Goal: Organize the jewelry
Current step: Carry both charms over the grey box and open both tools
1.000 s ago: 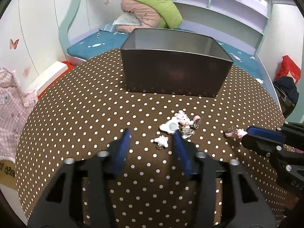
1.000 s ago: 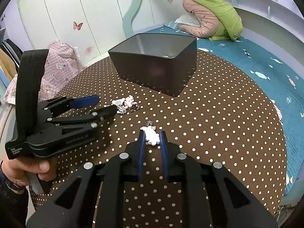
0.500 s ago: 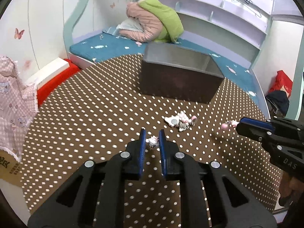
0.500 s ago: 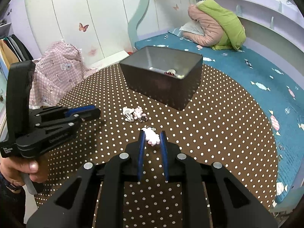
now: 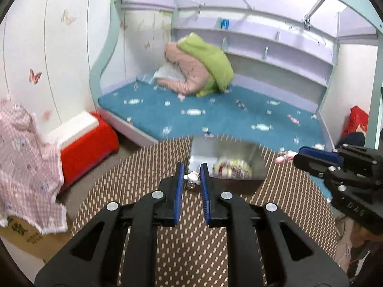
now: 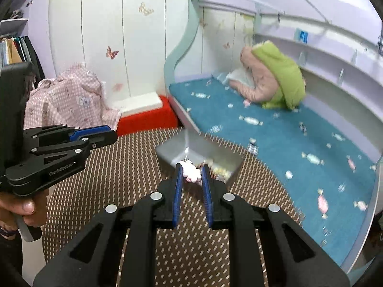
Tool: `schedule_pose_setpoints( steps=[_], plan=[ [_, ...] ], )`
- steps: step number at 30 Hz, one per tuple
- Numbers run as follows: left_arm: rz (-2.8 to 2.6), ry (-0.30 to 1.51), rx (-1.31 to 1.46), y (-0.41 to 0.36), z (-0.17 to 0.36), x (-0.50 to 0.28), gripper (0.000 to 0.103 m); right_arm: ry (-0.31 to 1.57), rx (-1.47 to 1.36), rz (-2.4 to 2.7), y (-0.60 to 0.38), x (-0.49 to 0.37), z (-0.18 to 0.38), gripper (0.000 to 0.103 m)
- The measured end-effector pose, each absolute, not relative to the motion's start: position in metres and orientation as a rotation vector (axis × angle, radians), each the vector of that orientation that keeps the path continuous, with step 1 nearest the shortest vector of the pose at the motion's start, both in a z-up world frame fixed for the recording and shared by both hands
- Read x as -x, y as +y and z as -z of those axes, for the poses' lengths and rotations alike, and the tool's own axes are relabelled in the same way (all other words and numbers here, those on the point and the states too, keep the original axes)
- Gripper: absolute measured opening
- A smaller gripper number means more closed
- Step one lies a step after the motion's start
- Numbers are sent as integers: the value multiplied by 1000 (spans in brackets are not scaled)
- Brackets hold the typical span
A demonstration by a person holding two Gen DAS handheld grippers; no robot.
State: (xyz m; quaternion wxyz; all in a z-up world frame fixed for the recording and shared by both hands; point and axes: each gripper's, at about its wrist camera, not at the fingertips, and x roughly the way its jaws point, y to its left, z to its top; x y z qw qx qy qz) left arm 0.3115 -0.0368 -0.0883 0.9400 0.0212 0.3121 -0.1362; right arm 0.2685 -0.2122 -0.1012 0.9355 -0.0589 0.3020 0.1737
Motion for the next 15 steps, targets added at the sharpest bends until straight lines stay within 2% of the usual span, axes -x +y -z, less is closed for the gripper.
schedule_pose_setpoints(
  steps=[8,15],
  plan=[
    [333,625,3,-53,52,-359,14,607,106,-347,-219,-305,79,15],
    [359,696,19,-66,64,-405,14,668,90,-355,-219,-333,89,15]
  ],
)
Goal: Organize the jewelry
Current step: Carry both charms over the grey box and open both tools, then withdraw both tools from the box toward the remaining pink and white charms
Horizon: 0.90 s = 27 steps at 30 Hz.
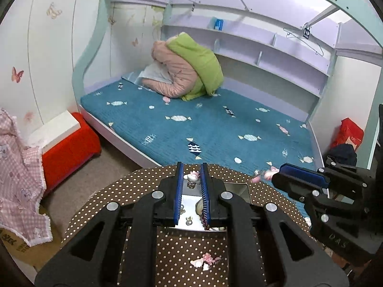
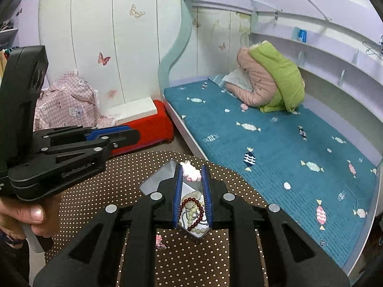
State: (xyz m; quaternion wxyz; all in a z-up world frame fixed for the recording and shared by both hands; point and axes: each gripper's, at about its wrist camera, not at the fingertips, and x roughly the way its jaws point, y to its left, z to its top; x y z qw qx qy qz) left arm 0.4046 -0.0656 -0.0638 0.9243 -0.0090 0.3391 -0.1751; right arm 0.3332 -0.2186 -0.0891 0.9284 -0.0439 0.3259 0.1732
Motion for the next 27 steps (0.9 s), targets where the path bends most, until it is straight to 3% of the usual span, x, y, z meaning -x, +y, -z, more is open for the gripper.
schedule_pose_setpoints(
  steps=[12,14,15,16,17,18,19,25,27],
  plan=[
    [358,758,2,-80,94,-440,15,757,77,-353,-211,-364,117,15],
    [356,768,2,-79,97,-442,35,770,77,-341,-212,-367,120,15],
    [337,760,1,-77,96,-441,66,774,75,-336,-213,-366,121,20],
    [313,736,-2,-75,94,-439,88,768,68,-324,-216,-365,122,36],
    [301,718,-3,-73,92,-437,90,756,58,-312,-218,-363,121,47],
    [298,712,-4,-70,92,-435,90,744,51,-305,-220,-361,120,68],
    [297,715,-2,-68,91,-434,90,734,46,-297,-222,-358,120,75],
    [255,692,7,-53,86,-417,92,706,30,-272,-229,-345,113,95],
    [238,674,3,-48,83,-405,94,697,25,-266,-231,-340,111,95]
  ],
)
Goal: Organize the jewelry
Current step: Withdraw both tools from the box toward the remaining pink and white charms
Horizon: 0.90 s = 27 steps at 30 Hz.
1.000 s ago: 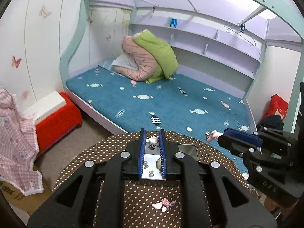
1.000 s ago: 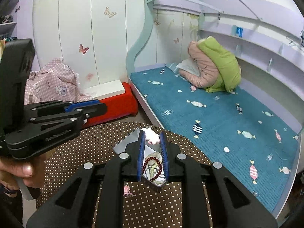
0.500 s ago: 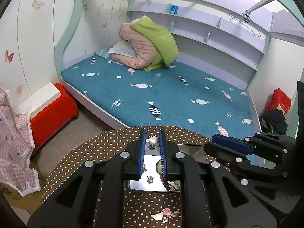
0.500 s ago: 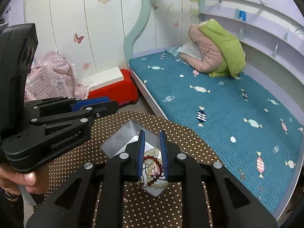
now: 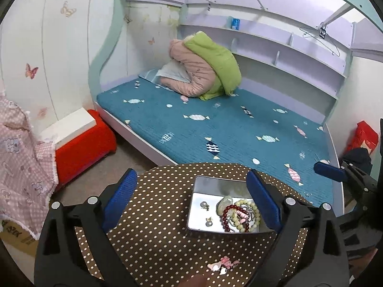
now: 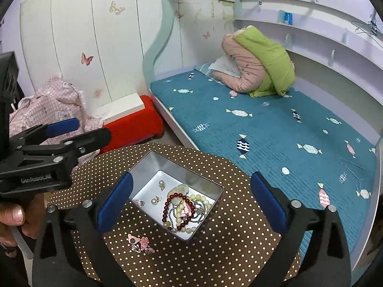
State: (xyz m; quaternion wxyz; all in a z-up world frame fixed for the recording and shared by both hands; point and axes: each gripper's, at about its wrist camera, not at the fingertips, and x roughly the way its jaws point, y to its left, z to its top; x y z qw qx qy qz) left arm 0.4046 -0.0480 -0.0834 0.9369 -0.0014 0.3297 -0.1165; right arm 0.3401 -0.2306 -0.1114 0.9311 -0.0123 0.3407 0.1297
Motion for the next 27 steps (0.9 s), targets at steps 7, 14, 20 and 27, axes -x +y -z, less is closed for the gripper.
schedule_pose_setpoints(
  steps=[7,14,20,27],
  plan=[
    [200,608,-31,-43,69,-362,97,657,-5,-275,-232,-315,105,95],
    [183,561,-22,-34,56,-323,97,620,-23,-287,-233,-287,95,95],
    [161,539,-9,-26,51,-294,98,596,-35,-284,-235,-265,91,95],
    [130,546,21,-11,59,-271,98,584,-32,-267,-236,-243,96,95]
  ],
)
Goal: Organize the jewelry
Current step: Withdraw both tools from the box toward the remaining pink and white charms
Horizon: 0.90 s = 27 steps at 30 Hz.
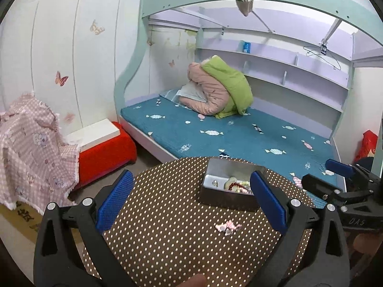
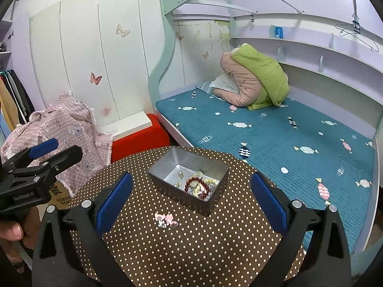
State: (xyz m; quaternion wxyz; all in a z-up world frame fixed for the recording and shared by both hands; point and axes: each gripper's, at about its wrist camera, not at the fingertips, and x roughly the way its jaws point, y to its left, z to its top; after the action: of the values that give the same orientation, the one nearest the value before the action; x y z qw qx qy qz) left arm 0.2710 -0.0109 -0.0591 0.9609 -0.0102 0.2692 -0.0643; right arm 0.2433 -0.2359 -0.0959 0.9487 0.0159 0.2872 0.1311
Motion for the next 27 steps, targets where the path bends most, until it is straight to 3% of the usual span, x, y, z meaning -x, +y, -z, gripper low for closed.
schedule_pose_setpoints(
  steps=[10,16,18,21,27],
  plan=[
    [100,630,44,-2,104,-257,98,639,-8,-270,-237,-230,123,95],
    [86,699,33,-2,137,-260,98,746,56,-314,-222,-245,167,95],
    [83,721,37,-1,147,-262,98,783,77,-327,-216,-253,183,88],
    [79,748,26,-3,161,-264,98,852,105,-338,-204,-272,210,65],
    [76,795,24,-5,183,-270,98,891,134,-391,-186,-289,234,56]
  ],
)
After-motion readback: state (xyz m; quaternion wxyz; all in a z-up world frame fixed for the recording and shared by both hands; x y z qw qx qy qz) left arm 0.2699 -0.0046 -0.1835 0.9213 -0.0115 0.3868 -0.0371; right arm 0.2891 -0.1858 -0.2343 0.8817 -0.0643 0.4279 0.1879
